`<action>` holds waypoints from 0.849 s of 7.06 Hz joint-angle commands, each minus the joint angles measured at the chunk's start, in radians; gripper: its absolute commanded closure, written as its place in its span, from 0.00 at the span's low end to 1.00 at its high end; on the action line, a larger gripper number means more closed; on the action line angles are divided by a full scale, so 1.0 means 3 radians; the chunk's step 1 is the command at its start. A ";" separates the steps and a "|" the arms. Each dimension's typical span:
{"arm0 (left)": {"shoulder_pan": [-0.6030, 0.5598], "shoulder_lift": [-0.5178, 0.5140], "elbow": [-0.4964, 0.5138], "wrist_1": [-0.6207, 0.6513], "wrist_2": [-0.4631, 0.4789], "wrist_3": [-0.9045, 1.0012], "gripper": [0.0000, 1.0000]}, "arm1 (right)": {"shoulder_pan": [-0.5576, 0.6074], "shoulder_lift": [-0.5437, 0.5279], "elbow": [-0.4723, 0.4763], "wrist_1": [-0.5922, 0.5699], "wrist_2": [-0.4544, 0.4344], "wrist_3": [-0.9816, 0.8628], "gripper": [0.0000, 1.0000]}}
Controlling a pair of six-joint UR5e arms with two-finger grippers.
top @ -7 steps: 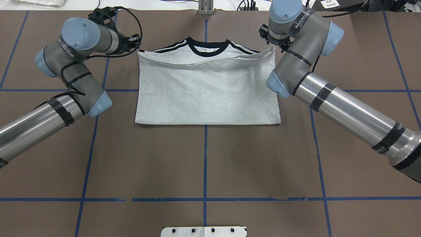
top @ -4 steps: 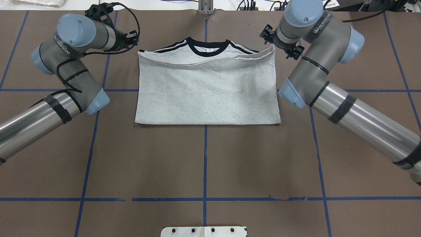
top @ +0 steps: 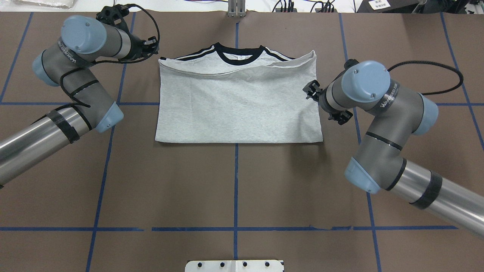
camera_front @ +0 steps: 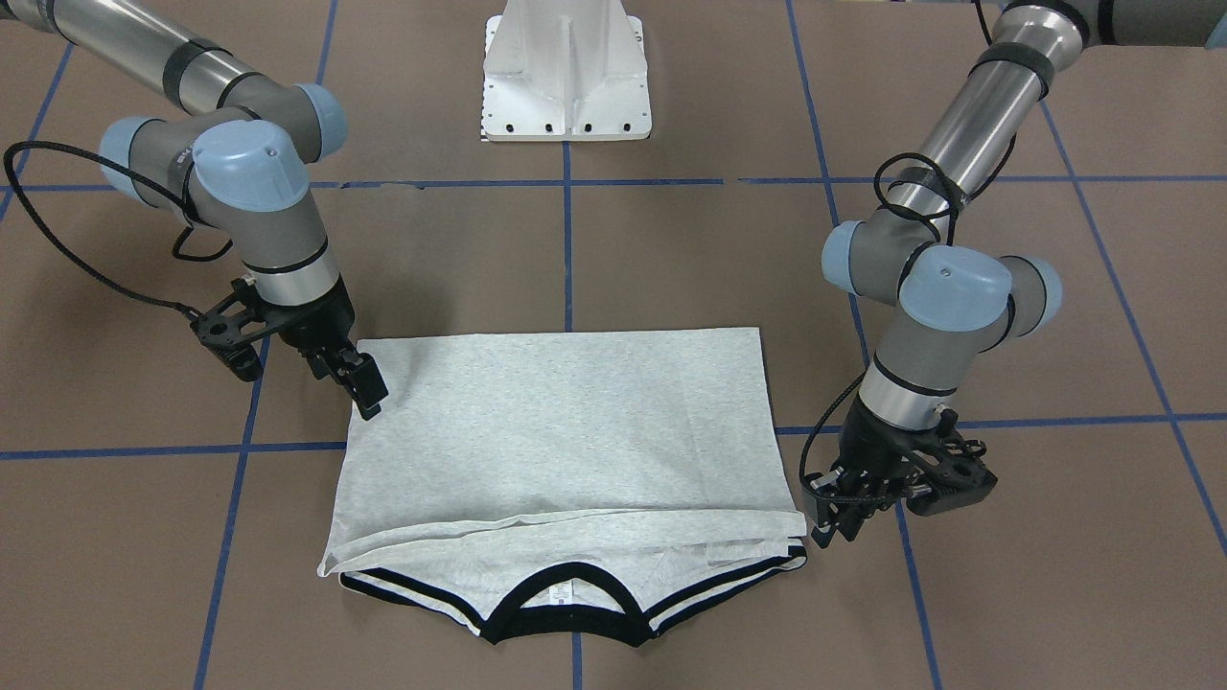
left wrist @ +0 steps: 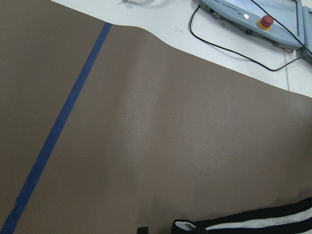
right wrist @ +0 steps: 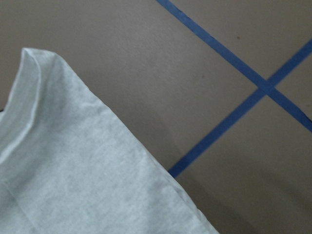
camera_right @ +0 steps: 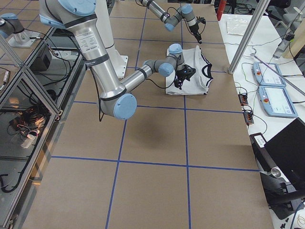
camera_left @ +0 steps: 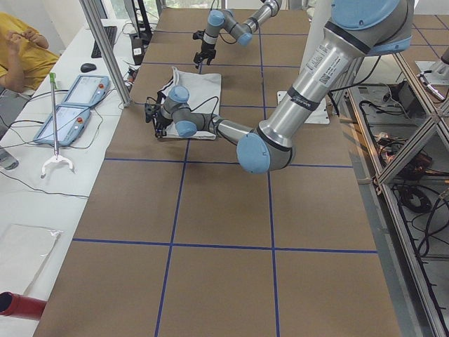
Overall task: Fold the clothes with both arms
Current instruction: 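Release the hem and move the right gripper to the folded shirt's corner, then grasp the shirt corner with the right gripper and drag it toward the robot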
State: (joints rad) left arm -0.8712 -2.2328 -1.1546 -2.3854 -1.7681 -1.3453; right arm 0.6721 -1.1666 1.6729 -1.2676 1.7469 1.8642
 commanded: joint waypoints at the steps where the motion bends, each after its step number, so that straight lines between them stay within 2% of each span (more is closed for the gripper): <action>1: 0.0000 0.0003 -0.0043 0.0015 -0.0002 0.0000 0.57 | -0.0179 -0.0247 0.0099 0.0292 -0.0040 0.0080 0.00; 2: 0.0005 -0.0002 -0.0043 0.0016 -0.0002 0.0000 0.57 | -0.0256 -0.0258 0.0064 0.0293 -0.0050 0.0091 0.00; 3: 0.0000 0.0003 -0.0043 0.0016 -0.0002 -0.0005 0.57 | -0.0267 -0.0248 0.0063 0.0293 -0.0050 0.0162 0.08; 4: 0.0005 0.0003 -0.0043 0.0016 -0.0002 -0.0005 0.57 | -0.0287 -0.0248 0.0053 0.0293 -0.0050 0.0167 0.27; 5: 0.0000 0.0003 -0.0043 0.0011 -0.0002 -0.0005 0.57 | -0.0282 -0.0248 0.0079 0.0293 -0.0050 0.0213 0.99; 6: 0.0005 0.0003 -0.0043 0.0010 -0.0002 -0.0005 0.57 | -0.0282 -0.0248 0.0079 0.0293 -0.0040 0.0224 1.00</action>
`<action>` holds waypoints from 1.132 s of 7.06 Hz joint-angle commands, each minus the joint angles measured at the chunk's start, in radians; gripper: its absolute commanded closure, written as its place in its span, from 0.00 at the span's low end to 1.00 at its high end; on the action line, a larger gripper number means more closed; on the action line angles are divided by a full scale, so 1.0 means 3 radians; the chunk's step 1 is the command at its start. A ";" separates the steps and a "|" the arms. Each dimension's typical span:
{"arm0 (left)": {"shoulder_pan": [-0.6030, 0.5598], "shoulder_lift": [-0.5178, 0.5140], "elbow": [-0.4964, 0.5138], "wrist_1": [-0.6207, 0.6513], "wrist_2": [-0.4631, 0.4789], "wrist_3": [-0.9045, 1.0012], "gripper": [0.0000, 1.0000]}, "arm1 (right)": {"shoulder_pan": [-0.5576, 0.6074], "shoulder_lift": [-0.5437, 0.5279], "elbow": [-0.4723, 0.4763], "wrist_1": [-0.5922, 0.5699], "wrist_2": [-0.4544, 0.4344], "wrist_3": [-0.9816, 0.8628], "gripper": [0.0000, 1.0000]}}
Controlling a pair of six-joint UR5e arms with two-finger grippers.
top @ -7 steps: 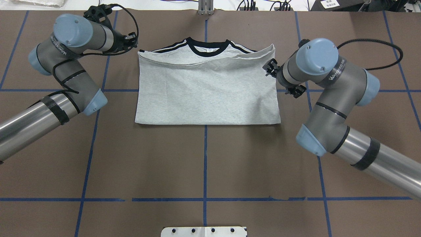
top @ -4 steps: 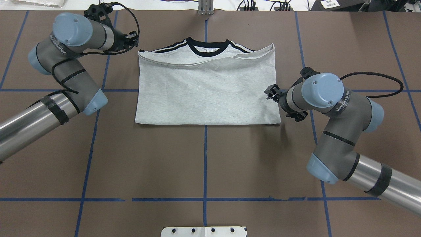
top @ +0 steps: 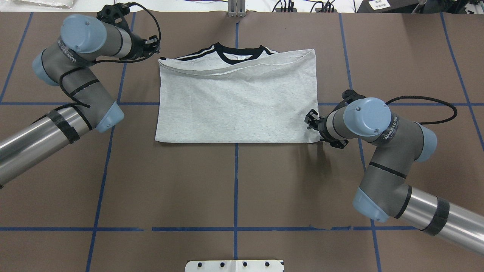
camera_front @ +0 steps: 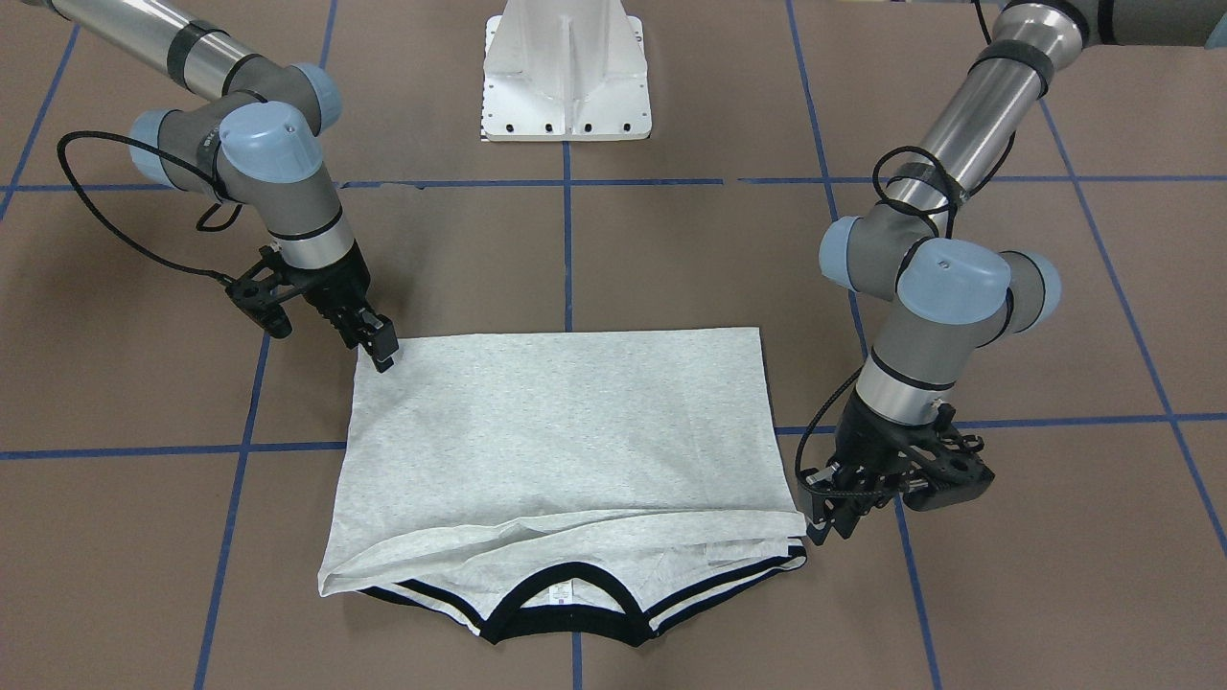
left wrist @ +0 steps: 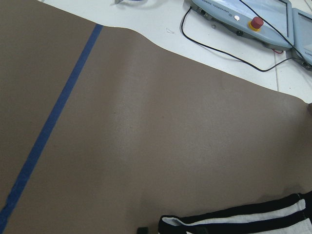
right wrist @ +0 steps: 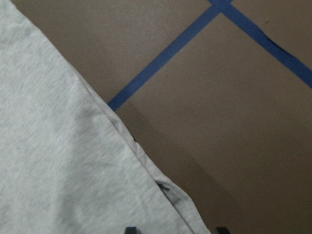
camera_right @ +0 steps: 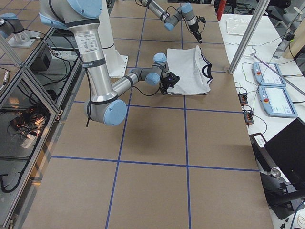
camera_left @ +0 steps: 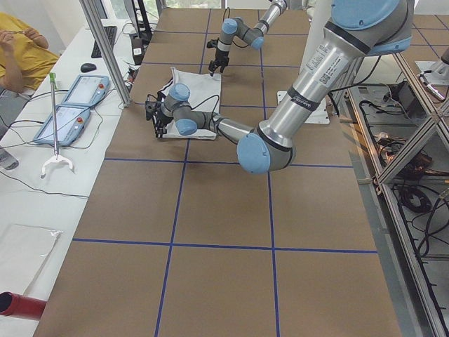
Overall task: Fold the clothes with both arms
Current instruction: 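Grasp the shirt corner with the right gripper and drag it toward the robot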
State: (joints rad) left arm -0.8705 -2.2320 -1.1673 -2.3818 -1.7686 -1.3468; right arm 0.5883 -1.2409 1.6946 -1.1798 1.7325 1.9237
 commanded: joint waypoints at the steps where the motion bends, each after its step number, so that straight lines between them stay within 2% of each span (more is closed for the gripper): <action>1: 0.0002 0.0000 0.0000 -0.0007 0.0000 0.0000 0.57 | 0.0002 0.0005 0.0047 0.0001 0.0018 0.0020 1.00; 2: 0.0002 0.0005 0.0005 -0.0007 0.0000 0.0000 0.57 | 0.0018 -0.0010 0.0159 -0.0009 0.0038 0.0010 1.00; 5: 0.0002 -0.0005 -0.0010 -0.0007 0.0000 -0.0026 0.57 | 0.0008 -0.0418 0.0710 -0.0066 0.0135 0.0015 1.00; 6: 0.0002 0.0005 -0.0142 0.0019 -0.0005 -0.0036 0.57 | -0.0048 -0.0622 0.1082 -0.0314 0.0222 0.0056 1.00; 7: 0.0028 0.0122 -0.0427 0.0039 -0.0076 -0.0041 0.57 | -0.0231 -0.0735 0.1369 -0.0580 0.0263 0.0167 1.00; 8: 0.0033 0.0336 -0.0830 0.0049 -0.0360 -0.0046 0.57 | -0.0486 -0.0888 0.1600 -0.0739 0.0324 0.0396 1.00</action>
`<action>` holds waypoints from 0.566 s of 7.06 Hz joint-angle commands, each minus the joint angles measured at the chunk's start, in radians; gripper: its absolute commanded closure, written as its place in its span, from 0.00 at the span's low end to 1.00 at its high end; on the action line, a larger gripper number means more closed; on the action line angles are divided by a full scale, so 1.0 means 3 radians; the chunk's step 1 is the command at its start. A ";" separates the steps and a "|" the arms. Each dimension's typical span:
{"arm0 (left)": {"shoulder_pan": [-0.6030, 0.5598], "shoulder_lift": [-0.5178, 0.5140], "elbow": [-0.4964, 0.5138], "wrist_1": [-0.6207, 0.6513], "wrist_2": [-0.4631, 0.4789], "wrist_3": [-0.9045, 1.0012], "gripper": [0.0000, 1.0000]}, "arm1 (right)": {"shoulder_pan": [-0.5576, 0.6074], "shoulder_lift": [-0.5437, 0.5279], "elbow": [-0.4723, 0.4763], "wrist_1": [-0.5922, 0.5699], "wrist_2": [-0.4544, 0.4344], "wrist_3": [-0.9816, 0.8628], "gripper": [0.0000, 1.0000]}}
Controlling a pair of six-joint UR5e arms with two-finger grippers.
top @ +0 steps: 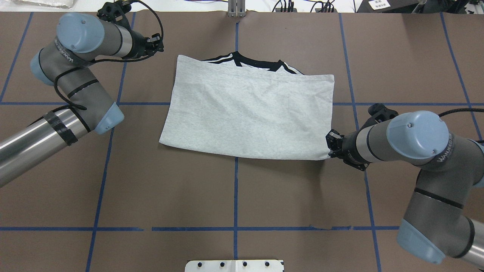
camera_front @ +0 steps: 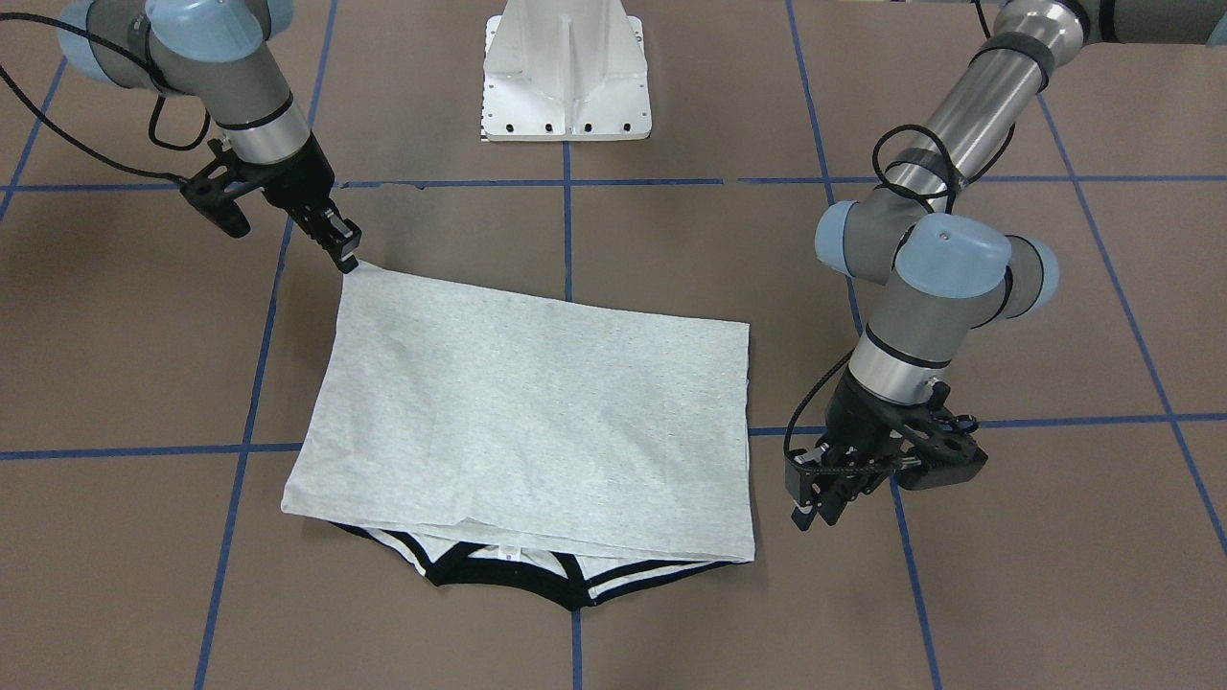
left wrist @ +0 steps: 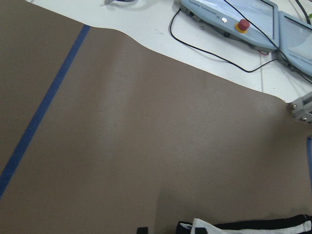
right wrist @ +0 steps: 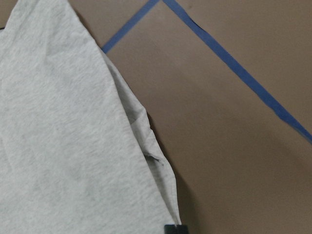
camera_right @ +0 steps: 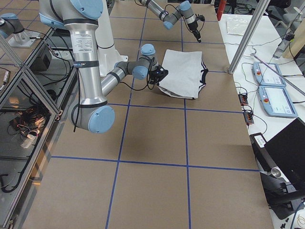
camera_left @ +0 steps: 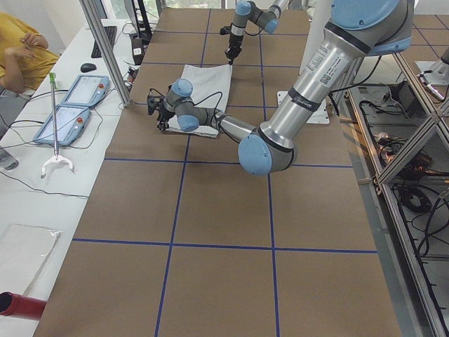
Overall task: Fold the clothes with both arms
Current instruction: 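Grasp the shirt corner with the right gripper and drag it toward the robot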
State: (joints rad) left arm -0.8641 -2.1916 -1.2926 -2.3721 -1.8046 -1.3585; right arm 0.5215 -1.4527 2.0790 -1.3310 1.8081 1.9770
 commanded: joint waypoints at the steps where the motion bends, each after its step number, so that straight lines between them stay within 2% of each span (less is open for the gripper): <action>1: 0.0012 0.0345 -0.0659 0.0017 -0.0522 -0.0134 0.57 | -0.0564 -0.0427 0.0533 -0.0237 0.0159 0.0231 1.00; 2: 0.0017 0.0346 -0.0793 0.0017 -0.0702 -0.0520 0.57 | -0.0795 -0.0536 0.0591 -0.0237 0.0423 0.0241 1.00; 3: 0.0128 0.0351 -0.0936 0.0032 -0.0744 -0.0650 0.45 | -0.0929 -0.0628 0.0683 -0.0237 0.0593 0.0257 1.00; 4: 0.0347 0.0351 -0.1029 0.0154 -0.0739 -0.0651 0.28 | -0.1087 -0.0750 0.0790 -0.0237 0.0656 0.0257 1.00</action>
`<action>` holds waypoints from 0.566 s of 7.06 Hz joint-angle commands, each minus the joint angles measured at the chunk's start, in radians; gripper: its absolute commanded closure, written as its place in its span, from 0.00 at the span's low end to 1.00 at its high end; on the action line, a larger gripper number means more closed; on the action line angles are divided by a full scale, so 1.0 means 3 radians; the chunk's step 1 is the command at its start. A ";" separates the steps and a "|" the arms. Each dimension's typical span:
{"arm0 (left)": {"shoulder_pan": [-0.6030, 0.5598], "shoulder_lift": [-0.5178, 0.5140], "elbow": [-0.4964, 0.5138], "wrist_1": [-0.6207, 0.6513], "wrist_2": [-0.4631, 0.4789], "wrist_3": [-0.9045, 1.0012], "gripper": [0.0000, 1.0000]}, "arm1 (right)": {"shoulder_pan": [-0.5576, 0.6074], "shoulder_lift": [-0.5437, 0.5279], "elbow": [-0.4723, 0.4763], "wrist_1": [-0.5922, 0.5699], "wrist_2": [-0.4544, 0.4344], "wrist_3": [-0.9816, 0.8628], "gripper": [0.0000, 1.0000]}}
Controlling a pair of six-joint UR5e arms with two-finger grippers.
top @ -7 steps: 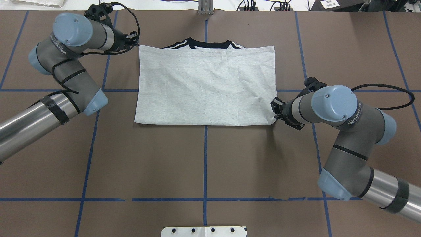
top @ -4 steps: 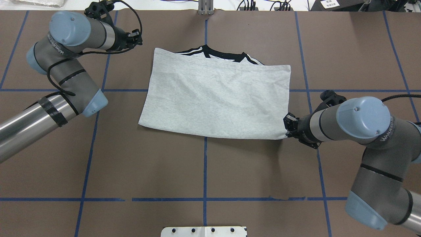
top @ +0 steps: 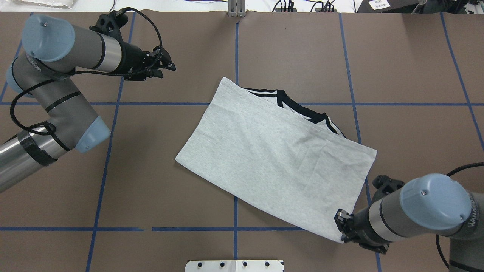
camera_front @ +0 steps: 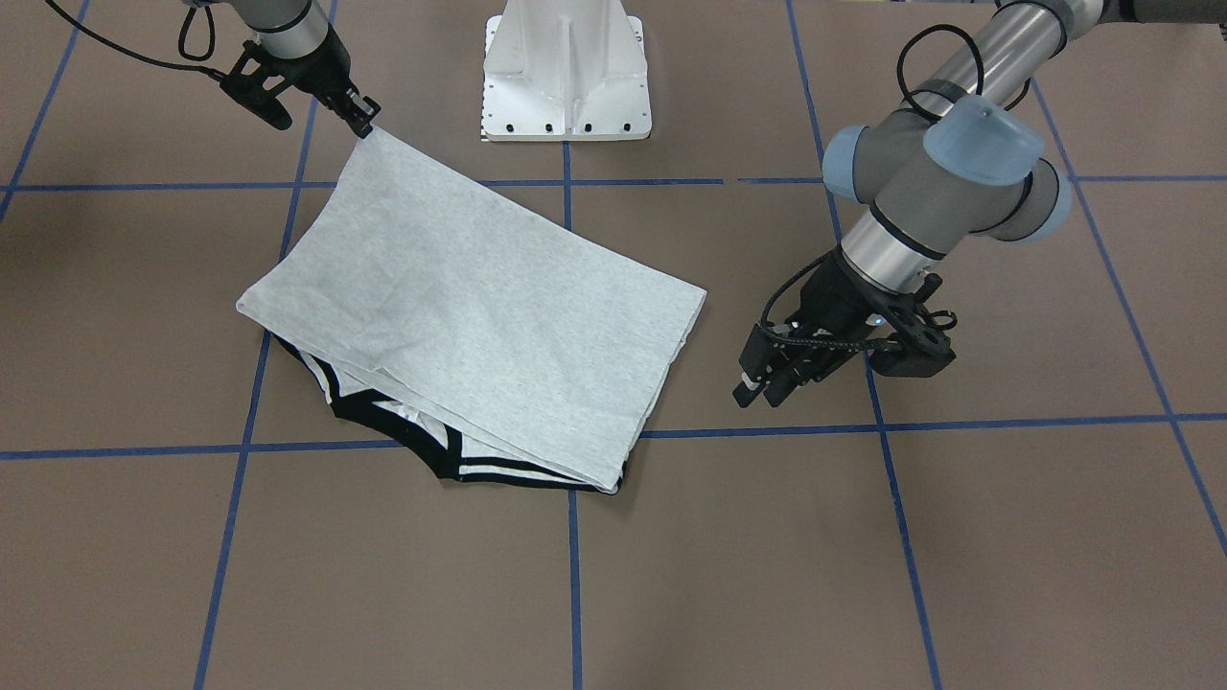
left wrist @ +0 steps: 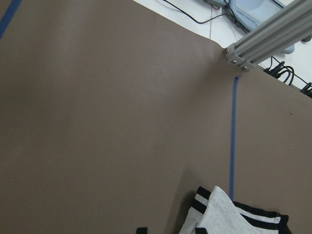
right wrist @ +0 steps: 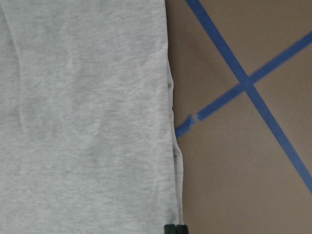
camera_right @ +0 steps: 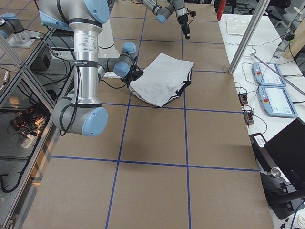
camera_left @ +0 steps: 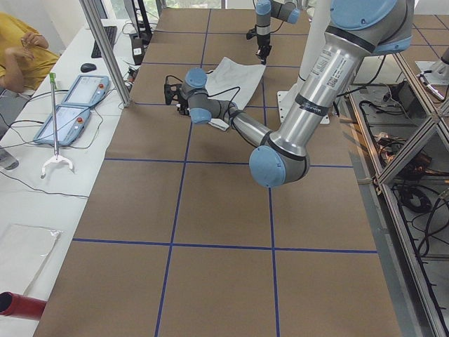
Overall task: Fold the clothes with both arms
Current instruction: 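Grasp the shirt corner with the right gripper and drag it toward the robot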
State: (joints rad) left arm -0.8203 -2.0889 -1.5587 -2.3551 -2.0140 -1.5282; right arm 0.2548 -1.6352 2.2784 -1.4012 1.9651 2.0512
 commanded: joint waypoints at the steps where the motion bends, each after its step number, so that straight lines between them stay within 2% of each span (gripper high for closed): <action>1: 0.0325 0.0014 -0.0193 0.0129 -0.0046 -0.0091 0.10 | -0.0261 -0.0148 0.0187 -0.0003 0.0148 0.0015 1.00; 2: 0.0488 0.0217 -0.0518 0.0190 -0.0011 -0.0400 0.08 | -0.0307 -0.0143 0.0193 -0.0003 0.0143 0.0025 0.01; 3: 0.0606 0.0330 -0.0820 0.0444 0.0004 -0.0666 0.00 | -0.0226 -0.0123 0.0203 -0.0003 0.0143 0.0030 0.00; 4: 0.0724 0.0331 -0.0838 0.0573 0.0005 -0.0856 0.00 | -0.0008 -0.0103 0.0193 -0.0003 0.0138 0.0030 0.00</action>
State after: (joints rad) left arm -0.6465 -2.0056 -1.7692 -2.2368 -2.0149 -1.7098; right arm 0.1979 -1.6721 2.3364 -1.4021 2.0072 2.0592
